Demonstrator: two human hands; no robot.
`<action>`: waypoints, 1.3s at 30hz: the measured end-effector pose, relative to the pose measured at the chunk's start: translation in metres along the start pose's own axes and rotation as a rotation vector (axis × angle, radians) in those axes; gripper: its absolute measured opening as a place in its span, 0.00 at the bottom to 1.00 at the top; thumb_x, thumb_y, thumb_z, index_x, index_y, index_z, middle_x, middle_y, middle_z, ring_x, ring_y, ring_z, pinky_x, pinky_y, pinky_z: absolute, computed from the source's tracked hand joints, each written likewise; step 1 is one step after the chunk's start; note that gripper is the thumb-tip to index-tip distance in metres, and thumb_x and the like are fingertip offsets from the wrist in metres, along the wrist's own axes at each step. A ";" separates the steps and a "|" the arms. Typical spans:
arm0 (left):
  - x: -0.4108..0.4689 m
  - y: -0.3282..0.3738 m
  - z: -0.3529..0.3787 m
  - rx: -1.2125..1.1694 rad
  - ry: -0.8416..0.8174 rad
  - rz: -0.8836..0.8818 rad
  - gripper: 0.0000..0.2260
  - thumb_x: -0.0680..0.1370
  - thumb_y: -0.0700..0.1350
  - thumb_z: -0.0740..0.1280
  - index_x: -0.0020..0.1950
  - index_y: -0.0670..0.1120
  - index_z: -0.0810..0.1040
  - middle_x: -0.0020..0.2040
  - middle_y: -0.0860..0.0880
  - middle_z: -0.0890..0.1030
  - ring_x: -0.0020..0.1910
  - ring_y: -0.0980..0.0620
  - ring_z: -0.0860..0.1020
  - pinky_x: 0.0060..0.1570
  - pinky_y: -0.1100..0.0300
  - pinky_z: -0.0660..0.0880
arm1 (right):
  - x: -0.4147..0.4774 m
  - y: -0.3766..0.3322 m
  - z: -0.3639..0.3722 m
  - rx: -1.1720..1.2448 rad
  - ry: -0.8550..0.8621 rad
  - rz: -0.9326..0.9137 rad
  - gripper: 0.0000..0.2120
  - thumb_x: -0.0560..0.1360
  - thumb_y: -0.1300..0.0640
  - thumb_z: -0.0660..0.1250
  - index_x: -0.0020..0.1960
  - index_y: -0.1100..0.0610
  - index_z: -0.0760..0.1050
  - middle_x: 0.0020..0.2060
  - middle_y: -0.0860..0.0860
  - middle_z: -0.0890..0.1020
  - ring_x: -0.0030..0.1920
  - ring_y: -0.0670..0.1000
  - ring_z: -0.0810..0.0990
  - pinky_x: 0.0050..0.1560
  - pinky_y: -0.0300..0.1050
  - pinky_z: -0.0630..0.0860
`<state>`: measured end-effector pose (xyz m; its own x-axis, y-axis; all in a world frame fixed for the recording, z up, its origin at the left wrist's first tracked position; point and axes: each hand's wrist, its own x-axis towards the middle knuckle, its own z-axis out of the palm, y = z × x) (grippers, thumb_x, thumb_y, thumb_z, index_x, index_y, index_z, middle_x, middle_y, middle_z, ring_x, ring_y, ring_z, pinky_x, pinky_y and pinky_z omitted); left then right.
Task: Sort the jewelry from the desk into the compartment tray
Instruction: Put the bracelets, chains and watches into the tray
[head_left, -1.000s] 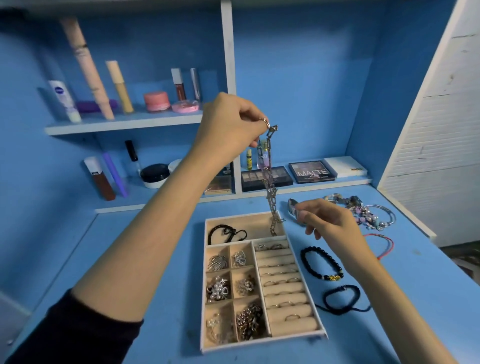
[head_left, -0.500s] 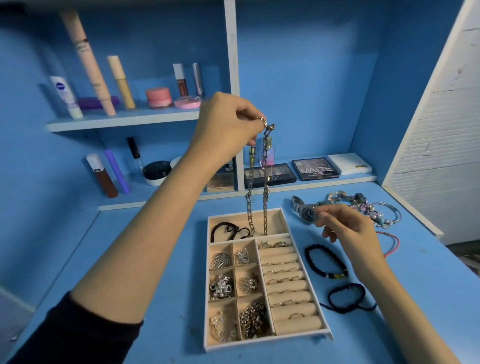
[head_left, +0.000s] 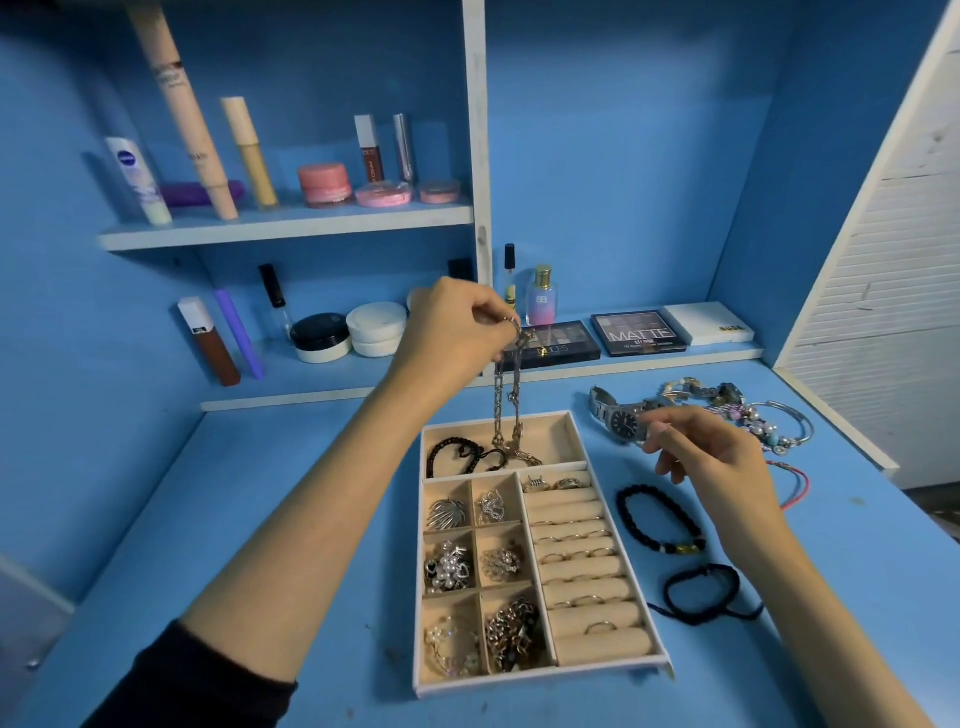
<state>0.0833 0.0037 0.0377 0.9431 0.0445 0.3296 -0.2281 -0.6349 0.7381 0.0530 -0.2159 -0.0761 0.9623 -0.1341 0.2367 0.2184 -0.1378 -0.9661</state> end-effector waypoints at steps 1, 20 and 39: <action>-0.001 -0.004 0.003 -0.003 -0.012 -0.013 0.04 0.72 0.37 0.68 0.41 0.44 0.82 0.35 0.47 0.83 0.33 0.51 0.82 0.41 0.57 0.81 | 0.000 0.000 0.000 0.001 0.001 0.000 0.07 0.75 0.63 0.65 0.44 0.54 0.80 0.30 0.47 0.81 0.30 0.48 0.75 0.33 0.39 0.71; -0.016 -0.069 0.039 0.347 -0.369 -0.076 0.07 0.71 0.37 0.69 0.44 0.46 0.84 0.44 0.49 0.83 0.40 0.58 0.76 0.43 0.63 0.75 | 0.000 0.002 -0.002 -0.141 -0.019 -0.064 0.06 0.75 0.61 0.65 0.44 0.53 0.80 0.31 0.51 0.81 0.30 0.46 0.76 0.32 0.33 0.72; -0.051 -0.009 0.077 0.196 -0.399 0.165 0.06 0.76 0.45 0.65 0.48 0.53 0.81 0.40 0.60 0.78 0.37 0.63 0.74 0.40 0.65 0.71 | 0.011 -0.004 -0.068 -0.504 0.041 -0.014 0.06 0.73 0.62 0.67 0.42 0.54 0.81 0.35 0.50 0.81 0.32 0.44 0.73 0.36 0.29 0.68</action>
<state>0.0556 -0.0526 -0.0311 0.9264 -0.3442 0.1527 -0.3684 -0.7443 0.5571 0.0516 -0.2830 -0.0622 0.9506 -0.1657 0.2624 0.1159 -0.5949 -0.7954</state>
